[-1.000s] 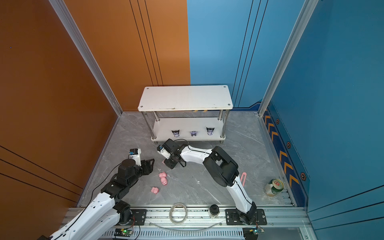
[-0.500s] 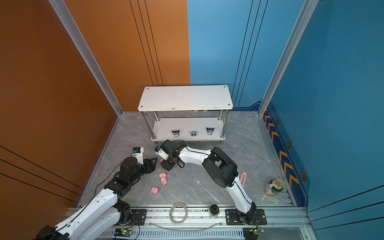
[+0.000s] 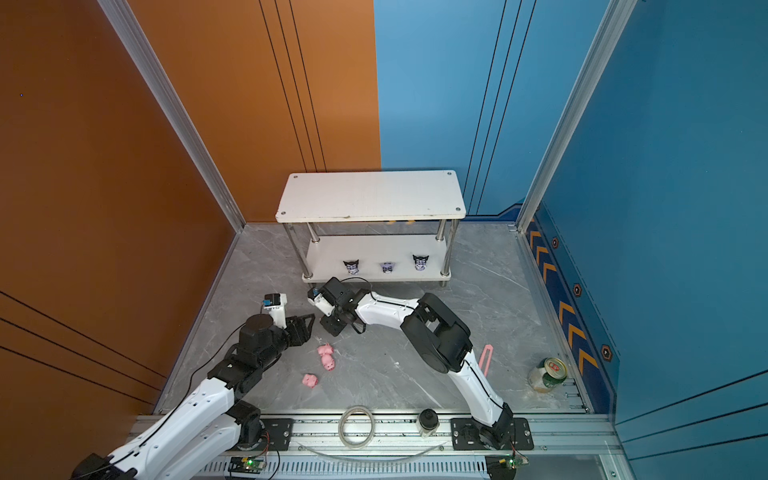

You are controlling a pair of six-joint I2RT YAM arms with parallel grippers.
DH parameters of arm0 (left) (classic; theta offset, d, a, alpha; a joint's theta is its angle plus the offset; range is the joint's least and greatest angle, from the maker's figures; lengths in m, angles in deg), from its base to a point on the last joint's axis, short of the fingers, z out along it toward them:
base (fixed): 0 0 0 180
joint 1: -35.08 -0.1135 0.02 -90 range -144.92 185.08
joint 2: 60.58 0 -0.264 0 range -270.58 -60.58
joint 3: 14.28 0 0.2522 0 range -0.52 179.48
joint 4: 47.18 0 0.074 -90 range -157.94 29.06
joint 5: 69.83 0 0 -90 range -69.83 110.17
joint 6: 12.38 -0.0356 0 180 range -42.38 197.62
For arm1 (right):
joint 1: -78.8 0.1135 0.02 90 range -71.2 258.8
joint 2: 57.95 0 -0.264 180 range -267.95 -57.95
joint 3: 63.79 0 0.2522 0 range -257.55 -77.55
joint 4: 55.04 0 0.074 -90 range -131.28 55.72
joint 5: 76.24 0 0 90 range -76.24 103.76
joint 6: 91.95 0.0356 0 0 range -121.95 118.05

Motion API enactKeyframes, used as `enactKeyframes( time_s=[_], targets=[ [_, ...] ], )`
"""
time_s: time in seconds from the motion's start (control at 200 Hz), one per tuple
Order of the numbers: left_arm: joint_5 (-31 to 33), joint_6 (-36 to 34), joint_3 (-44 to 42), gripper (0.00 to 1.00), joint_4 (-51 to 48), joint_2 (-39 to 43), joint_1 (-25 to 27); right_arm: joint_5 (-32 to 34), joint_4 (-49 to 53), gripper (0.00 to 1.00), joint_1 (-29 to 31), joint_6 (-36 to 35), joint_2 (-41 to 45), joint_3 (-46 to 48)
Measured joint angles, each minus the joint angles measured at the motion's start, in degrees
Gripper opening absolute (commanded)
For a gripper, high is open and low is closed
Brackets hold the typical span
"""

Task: Place and organize the plastic toys onto the shelf
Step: 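Close the right gripper on a pink pig and lift it, then carry the pink pig up over the top shelf with the right gripper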

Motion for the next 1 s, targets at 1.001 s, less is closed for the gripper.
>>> enactKeyframes(
  time_s=[1.001],
  targets=[
    [-1.64, -1.09, 0.98, 0.66, 0.33, -1.79, 0.22, 39.50, 35.74, 0.14, -25.57, 5.77, 40.61, -21.03]
  ],
)
